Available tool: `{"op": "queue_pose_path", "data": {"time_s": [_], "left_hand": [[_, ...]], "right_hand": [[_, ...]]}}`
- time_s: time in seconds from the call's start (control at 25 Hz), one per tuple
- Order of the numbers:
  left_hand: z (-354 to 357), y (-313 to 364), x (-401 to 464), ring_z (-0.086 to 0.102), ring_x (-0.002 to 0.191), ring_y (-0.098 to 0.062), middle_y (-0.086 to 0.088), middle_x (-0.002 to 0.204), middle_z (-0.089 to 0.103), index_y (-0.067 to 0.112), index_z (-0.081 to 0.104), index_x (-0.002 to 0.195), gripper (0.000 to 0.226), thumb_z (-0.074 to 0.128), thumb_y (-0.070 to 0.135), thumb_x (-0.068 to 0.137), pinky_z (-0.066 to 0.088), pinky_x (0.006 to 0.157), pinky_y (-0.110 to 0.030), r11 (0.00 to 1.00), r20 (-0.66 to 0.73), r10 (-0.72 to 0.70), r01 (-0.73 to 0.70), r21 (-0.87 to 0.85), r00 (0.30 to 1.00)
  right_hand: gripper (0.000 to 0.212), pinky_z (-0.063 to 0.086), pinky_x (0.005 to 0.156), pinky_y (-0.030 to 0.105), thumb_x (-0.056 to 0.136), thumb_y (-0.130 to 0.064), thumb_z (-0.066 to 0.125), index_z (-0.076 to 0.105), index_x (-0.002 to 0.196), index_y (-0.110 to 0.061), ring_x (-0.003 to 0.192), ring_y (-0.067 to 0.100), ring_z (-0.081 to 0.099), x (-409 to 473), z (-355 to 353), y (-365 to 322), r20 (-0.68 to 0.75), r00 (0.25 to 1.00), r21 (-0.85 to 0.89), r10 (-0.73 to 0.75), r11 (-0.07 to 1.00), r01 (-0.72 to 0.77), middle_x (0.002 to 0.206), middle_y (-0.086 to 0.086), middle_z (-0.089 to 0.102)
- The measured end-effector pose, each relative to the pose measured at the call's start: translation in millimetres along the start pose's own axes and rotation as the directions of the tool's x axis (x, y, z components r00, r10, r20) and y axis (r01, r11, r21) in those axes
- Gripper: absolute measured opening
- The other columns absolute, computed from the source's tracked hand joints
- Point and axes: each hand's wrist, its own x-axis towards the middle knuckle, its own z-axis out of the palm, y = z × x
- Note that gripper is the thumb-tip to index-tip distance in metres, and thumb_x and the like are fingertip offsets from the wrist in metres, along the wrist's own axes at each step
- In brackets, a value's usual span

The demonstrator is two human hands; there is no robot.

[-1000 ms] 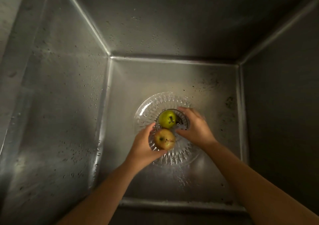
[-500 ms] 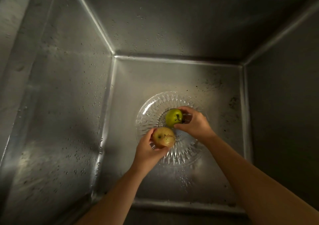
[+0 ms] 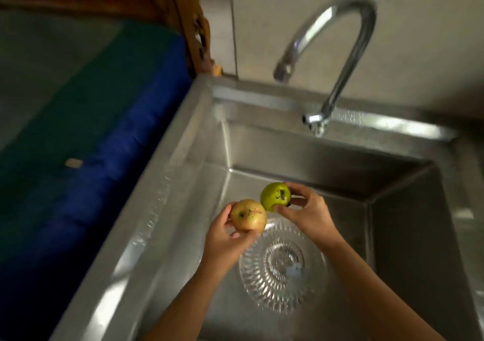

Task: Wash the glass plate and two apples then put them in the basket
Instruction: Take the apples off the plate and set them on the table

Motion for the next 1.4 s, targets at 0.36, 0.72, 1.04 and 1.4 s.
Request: {"op": "queue_pose_path", "data": {"time_s": [0.36,0.72,1.04,1.4], "left_hand": [[-159,140,-10,0.065,0.078,0.006,0.000,0.097,0.065,0.015,0.058,0.108,0.054,0.076,-0.008,0.063,0.051,0.069,-0.011,0.991,-0.271,0.129,-0.136,-0.008,0.954],[-356,107,-8,0.059,0.089,-0.011,0.001,0.106,0.063,0.029,0.055,0.106,0.055,0.083,0.023,0.058,0.044,0.073,-0.018,0.974,-0.527,0.083,0.044,0.223,0.846],[-415,55,27,0.056,0.100,-0.016,-0.001,0.115,0.058,0.020,0.052,0.120,0.066,0.083,0.022,0.061,0.044,0.078,-0.021,0.975,-0.526,0.011,0.109,0.196,0.850],[-419,49,23,0.056,0.111,-0.018,-0.008,0.133,0.054,0.014,0.037,0.139,0.085,0.080,0.022,0.066,0.044,0.090,-0.026,0.978,-0.505,-0.097,0.176,0.111,0.858]], "right_hand": [[0.042,0.049,0.067,0.008,0.064,-0.009,0.081,0.063,0.092,-0.035,0.077,-0.003,0.064,16,71,-202,0.147,0.952,0.045,-0.267,0.964,0.263,0.084,-0.012,0.070],[0.048,0.054,0.079,0.027,0.063,-0.006,0.080,0.065,0.108,-0.011,0.076,0.012,0.065,33,276,-265,0.310,0.924,0.072,-0.221,0.975,0.209,0.088,0.001,0.069],[0.059,0.051,0.092,0.039,0.061,-0.030,0.081,0.061,0.116,-0.026,0.093,0.016,0.065,53,370,-264,0.331,0.917,-0.194,-0.221,0.935,0.296,0.106,-0.002,0.069],[0.065,0.052,0.094,0.038,0.068,-0.022,0.080,0.053,0.127,-0.019,0.103,0.021,0.061,45,369,-253,0.338,0.908,-0.182,-0.248,0.929,0.322,0.121,0.007,0.060]]}}
